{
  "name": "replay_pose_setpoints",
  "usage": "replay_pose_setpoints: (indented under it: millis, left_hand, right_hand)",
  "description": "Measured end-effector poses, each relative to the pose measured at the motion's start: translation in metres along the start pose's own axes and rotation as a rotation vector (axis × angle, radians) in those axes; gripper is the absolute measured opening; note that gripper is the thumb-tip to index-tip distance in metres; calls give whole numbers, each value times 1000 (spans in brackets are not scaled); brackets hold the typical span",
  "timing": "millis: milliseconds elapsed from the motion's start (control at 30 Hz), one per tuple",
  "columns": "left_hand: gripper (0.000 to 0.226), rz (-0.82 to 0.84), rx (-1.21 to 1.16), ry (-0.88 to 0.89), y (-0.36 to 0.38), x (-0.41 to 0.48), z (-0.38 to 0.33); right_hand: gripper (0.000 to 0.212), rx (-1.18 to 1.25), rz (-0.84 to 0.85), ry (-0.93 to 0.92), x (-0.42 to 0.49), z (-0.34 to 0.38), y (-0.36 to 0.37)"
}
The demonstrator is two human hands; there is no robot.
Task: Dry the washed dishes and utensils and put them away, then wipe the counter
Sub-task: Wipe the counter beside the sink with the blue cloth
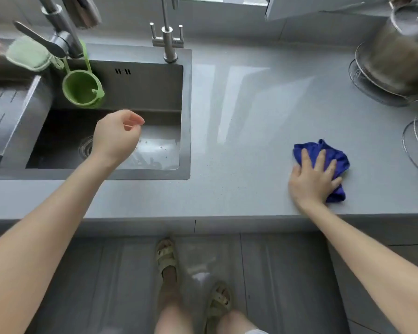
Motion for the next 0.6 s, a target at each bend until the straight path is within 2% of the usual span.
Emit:
replay_pose_setpoints:
  millis: [100,233,333,400,467,533,600]
  left_hand:
    - [23,-40,-5,-30,-14,-16,5]
    - [22,-60,39,9,-21,-28,-2]
    - [20,-16,89,71,-16,-30,-13]
    - [20,4,110,94,-11,-29,-21]
    - [20,21,112,97,-4,-28,-31]
    - [20,54,110,112,8,-27,-43]
    - [19,87,99,132,23,-24,-56]
  right_hand:
    - [46,56,-12,-307,-76,102,7]
    - [48,99,163,-698,-162,234,12]
    - [50,70,281,-998,-184,273,18]
    - [49,64,288,-1163,-178,257,17]
    - [46,160,268,-1236,-164,214,11]
    - [42,244,147,-1139,-133,150,2]
    - [43,173,46,-887,-82,66,-6]
Point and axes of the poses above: each hand's wrist, its own x-axis towards the middle knuckle, its own y-axis out of the palm, z = x × y, the point moved 6 cm from there along x, towards the middle knuckle, and after that the axes turned 8 degrees about -z, right-handed, at the moved point
